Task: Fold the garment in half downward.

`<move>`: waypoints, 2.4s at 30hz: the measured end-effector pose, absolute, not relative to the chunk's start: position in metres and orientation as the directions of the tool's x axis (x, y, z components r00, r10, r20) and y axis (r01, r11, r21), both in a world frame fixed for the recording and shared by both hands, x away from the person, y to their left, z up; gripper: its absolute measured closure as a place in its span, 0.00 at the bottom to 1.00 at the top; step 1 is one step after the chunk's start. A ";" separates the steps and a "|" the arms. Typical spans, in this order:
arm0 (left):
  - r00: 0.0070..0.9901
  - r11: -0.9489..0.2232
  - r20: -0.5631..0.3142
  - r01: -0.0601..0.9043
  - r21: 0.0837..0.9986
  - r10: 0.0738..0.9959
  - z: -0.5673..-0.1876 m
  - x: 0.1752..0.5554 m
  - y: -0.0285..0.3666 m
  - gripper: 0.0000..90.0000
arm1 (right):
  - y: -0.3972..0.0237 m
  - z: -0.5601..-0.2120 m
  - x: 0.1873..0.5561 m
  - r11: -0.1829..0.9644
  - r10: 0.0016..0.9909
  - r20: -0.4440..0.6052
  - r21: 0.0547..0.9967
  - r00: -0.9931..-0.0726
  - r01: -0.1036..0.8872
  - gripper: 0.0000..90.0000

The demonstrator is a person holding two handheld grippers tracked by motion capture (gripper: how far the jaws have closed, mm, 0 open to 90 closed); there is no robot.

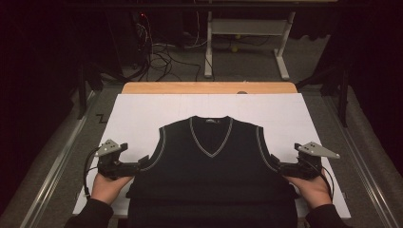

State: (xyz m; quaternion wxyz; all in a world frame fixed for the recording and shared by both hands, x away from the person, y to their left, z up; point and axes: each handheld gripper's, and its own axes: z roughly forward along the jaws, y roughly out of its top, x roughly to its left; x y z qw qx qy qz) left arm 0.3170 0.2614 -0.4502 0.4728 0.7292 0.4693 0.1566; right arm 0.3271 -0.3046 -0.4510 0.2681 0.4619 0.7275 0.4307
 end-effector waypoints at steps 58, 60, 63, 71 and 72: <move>0.328 -0.159 -0.190 0.790 0.592 0.925 -0.470 0.441 0.176 0.73 | -0.242 -0.473 0.442 0.260 0.916 0.023 0.729 -0.402 0.633 0.82; 0.345 -0.172 -0.198 0.793 0.585 0.918 -0.468 0.442 0.175 0.79 | -0.241 -0.472 0.442 0.260 0.912 0.030 0.727 -0.408 0.635 0.87; 0.348 -0.161 -0.198 0.773 0.614 0.916 -0.461 0.441 0.178 0.81 | -0.240 -0.470 0.442 0.281 0.912 0.003 0.724 -0.410 0.630 0.88; 0.362 -0.082 -0.161 0.570 0.818 0.918 -0.405 0.434 0.193 0.81 | -0.251 -0.426 0.438 0.250 0.927 -0.058 0.832 -0.371 0.496 0.88; 0.357 -0.064 -0.168 0.554 0.830 0.919 -0.398 0.434 0.194 0.81 | -0.251 -0.418 0.438 0.243 0.930 -0.064 0.847 -0.363 0.473 0.88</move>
